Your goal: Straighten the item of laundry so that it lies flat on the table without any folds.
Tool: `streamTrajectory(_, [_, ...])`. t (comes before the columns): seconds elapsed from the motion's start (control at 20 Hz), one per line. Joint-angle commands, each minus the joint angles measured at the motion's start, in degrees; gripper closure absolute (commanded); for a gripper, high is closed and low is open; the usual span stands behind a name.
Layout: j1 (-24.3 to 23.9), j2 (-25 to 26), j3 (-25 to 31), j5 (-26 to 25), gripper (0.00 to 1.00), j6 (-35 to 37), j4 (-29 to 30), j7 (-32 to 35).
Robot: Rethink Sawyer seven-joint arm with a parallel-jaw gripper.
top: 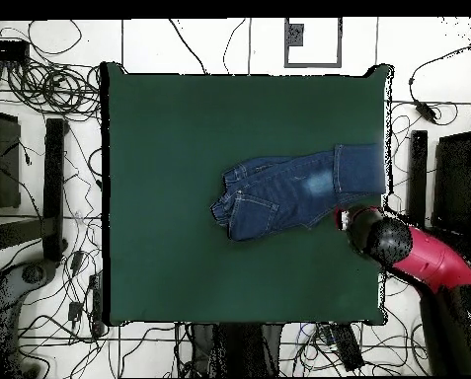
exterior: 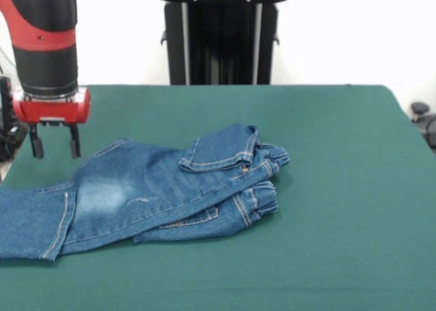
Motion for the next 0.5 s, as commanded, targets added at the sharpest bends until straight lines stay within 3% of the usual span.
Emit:
streamTrajectory(0.05, [5.51,-3.30,1.62,2.93,0.00,7.01,3.26,9.68])
streamTrajectory(0.3, [4.40,-6.46,3.09,5.01,0.00,8.22,7.14,9.07])
streamTrajectory(0.5, [4.57,-5.60,2.64,5.05,0.00,6.54,6.81,9.30])
